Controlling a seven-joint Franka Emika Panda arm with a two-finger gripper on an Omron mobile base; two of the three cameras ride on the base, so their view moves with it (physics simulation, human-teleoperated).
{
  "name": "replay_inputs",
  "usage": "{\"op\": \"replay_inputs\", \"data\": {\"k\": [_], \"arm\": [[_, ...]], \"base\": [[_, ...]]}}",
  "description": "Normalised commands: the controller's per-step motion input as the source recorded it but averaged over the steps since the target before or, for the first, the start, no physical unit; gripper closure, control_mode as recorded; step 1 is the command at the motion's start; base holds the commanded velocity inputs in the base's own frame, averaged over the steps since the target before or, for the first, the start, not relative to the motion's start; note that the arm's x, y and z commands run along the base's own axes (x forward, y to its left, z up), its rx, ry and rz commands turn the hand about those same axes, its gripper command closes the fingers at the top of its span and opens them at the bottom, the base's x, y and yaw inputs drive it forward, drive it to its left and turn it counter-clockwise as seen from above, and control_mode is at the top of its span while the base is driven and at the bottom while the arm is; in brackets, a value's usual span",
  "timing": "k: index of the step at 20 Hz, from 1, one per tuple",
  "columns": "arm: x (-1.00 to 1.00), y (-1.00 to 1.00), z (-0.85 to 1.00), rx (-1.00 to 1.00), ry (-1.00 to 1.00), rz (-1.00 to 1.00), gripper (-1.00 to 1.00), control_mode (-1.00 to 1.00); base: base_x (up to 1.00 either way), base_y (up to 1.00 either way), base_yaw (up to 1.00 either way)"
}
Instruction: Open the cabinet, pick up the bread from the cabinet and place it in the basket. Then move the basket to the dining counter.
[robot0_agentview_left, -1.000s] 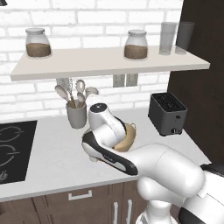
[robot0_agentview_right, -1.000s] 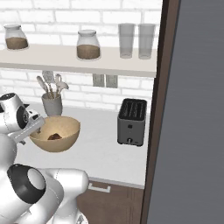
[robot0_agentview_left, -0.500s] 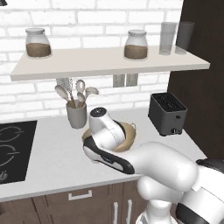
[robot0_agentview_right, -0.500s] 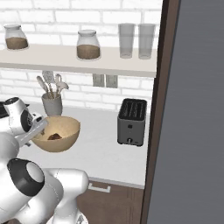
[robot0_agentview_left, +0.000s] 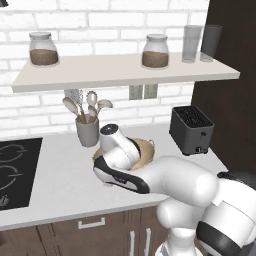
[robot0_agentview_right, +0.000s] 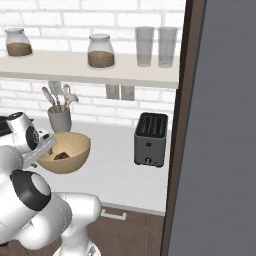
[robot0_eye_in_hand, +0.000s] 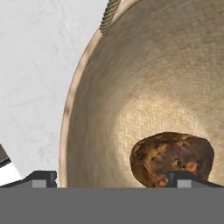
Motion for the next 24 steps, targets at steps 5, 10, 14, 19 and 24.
{"op": "replay_inputs", "data": {"k": [5,10,14,19,24], "arm": [[-0.08,0.00,-0.10,-0.03,-0.03,0.00,-1.00,-1.00],[-0.03,0.01,0.00,0.00,0.00,0.00,-1.00,-1.00],[0.00,0.00,0.00,0.00,0.00,0.00,1.00,-1.00],[0.00,0.00,-0.05,0.00,0.00,0.02,1.00,-1.00],[0.00,0.00,-0.04,0.00,0.00,0.00,1.00,-1.00]], "base": [[0.00,0.00,0.00],[0.00,0.00,0.00],[0.00,0.00,0.00],[0.00,0.00,0.00],[0.00,0.00,0.00]]}}
